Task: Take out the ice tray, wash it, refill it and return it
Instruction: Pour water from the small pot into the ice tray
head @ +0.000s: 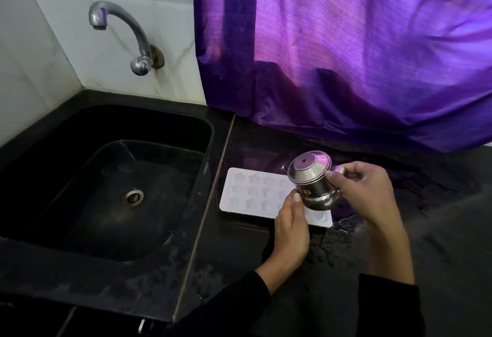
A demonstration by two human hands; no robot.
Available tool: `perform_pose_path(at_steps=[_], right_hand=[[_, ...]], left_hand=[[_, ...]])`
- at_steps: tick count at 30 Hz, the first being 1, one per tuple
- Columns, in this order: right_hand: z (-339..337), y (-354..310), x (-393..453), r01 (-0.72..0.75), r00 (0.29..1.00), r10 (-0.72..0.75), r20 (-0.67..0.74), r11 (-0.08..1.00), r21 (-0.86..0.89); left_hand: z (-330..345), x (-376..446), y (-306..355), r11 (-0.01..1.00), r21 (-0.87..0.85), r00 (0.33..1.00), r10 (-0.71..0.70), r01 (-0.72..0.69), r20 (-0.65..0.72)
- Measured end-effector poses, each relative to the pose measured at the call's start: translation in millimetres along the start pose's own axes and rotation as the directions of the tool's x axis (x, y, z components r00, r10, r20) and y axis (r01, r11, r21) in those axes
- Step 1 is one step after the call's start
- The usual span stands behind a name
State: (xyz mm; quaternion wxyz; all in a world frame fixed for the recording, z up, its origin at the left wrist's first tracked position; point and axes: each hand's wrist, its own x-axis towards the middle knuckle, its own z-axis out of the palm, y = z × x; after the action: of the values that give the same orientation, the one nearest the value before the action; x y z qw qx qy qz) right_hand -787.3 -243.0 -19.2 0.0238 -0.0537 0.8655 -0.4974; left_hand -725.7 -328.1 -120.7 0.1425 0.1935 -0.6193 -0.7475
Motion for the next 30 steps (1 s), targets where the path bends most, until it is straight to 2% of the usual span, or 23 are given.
perform_pose_path(at_steps=[22, 30], right_hand=[[7.2, -7.8, -4.3, 0.003, 1.0, -0.002, 0.004, 0.989, -0.15], [5.1, -8.4, -4.2, -0.024, 1.0, 0.024, 0.005, 0.996, -0.09]], left_hand=[[-3.6, 2.6, -6.1, 0.999, 0.034, 1.0, -0.027, 0.027, 0.005], [-5.4, 1.6, -1.7, 0.999, 0.021, 0.999, -0.027, 0.027, 0.017]])
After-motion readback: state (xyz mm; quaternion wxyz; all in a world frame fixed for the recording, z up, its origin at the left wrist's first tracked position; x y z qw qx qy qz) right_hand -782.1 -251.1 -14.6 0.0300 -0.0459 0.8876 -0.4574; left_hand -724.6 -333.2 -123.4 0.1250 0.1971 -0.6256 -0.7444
